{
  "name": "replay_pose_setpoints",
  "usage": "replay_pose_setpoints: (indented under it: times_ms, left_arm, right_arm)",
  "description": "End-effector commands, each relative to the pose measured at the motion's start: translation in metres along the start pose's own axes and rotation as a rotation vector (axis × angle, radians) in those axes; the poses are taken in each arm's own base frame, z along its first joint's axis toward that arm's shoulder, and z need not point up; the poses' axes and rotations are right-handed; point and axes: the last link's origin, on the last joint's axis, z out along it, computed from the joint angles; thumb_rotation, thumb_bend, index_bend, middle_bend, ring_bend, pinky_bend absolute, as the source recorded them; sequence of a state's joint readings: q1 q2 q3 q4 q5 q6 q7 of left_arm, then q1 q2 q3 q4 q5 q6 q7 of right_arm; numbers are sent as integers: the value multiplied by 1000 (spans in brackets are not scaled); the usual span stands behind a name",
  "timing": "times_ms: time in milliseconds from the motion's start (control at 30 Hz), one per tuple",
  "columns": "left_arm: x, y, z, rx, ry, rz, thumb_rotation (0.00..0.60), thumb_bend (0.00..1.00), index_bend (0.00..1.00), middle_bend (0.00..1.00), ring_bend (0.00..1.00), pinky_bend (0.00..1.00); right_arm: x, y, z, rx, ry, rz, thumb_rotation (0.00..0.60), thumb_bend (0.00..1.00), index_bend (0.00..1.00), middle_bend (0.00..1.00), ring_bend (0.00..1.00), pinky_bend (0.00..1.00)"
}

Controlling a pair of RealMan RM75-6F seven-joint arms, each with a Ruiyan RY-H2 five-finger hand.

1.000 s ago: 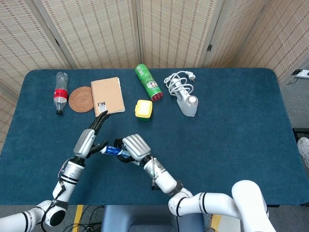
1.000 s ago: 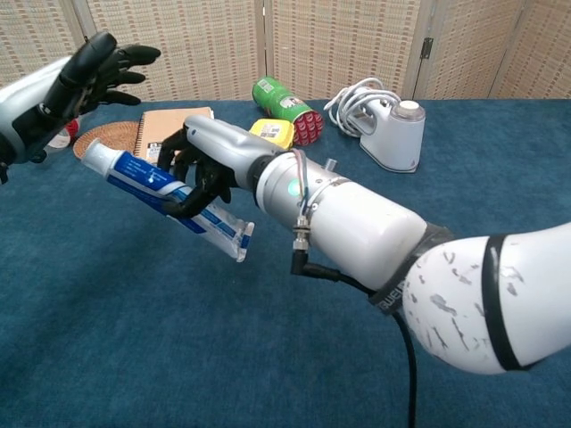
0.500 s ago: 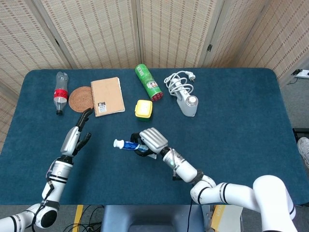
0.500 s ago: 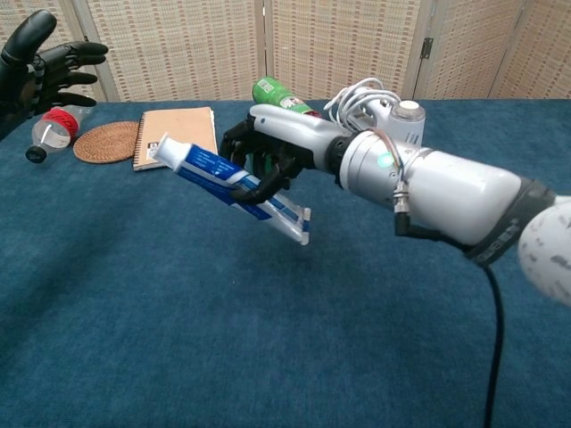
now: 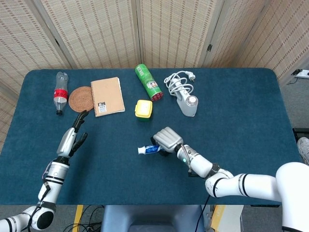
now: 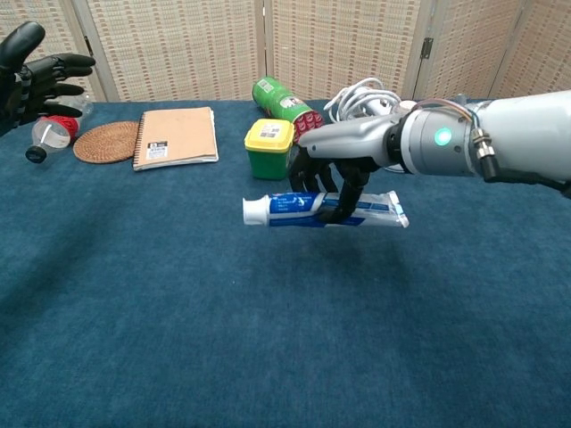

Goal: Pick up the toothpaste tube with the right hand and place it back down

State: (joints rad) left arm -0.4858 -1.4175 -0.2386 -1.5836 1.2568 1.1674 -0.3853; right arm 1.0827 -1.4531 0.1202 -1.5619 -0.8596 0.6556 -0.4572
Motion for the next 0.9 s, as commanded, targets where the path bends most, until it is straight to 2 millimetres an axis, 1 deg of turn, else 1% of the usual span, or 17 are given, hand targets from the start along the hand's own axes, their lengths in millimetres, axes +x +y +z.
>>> replay_pose_setpoints:
  times_ms: [33,200,233,267,300,333,433,567,667,733,767,800,900]
  left_arm:
    - [0,0,0,2,-1,1,0,0,0,0,0,150]
    - [-1,-2,-1,6,-2,4,0,0,0,0,0,150]
    - [-1,-2,-1,6,-1,6,0,0,0,0,0,150]
    - [-1,-2,-1,6,0,7,0,0,0,0,0,150]
    - [-1,-2,-1,6,1,6,0,0,0,0,0,150]
    - [-1,-2,-1,6,3,7,0,0,0,0,0,150]
    - [0,-3,-1,8,5,10,0,0,0,0,0,150]
    - [4,-4,0,11,16,15,0,0,0,0,0,150]
    - [8,-6,0,21,27,32,8,0,0,0,0,150]
    - [11,-10,-1,34,35,49,57,0,0,0,0,150]
    - [13,-11,-1,47,38,51,141,0,0,0,0,150]
    - [15,-14,-1,62,35,68,209,0,0,0,0,150]
    - [23,-22,-2,105,46,93,455,0,0,0,0,150]
  right_arm:
    - [-2,5,-4,-23,-23,-48,600,394,510,479,435,550]
    - [-7,12,-6,-52,-34,-54,600,315,167,305,300,455]
    - [-8,13,-7,-55,-34,-52,600,309,126,277,271,431]
    - [-8,14,-7,-58,-30,-51,600,303,66,229,220,388]
    - [-8,16,-8,-60,-27,-53,600,302,31,199,183,355]
    - [-8,17,-9,-61,-22,-53,600,302,9,174,156,327]
    - [-5,23,-13,-68,-6,-53,600,301,0,140,120,282]
    - [2,35,-25,-98,36,-23,600,301,0,137,116,279]
    - [8,48,-40,-131,79,-3,600,301,0,166,116,278]
    - [13,58,-53,-159,120,10,600,307,0,188,127,279]
    - [13,62,-60,-171,133,14,600,319,0,200,136,279]
    - [14,68,-69,-189,148,20,600,336,0,212,145,279]
    - [14,83,-93,-237,192,35,600,429,22,261,182,299]
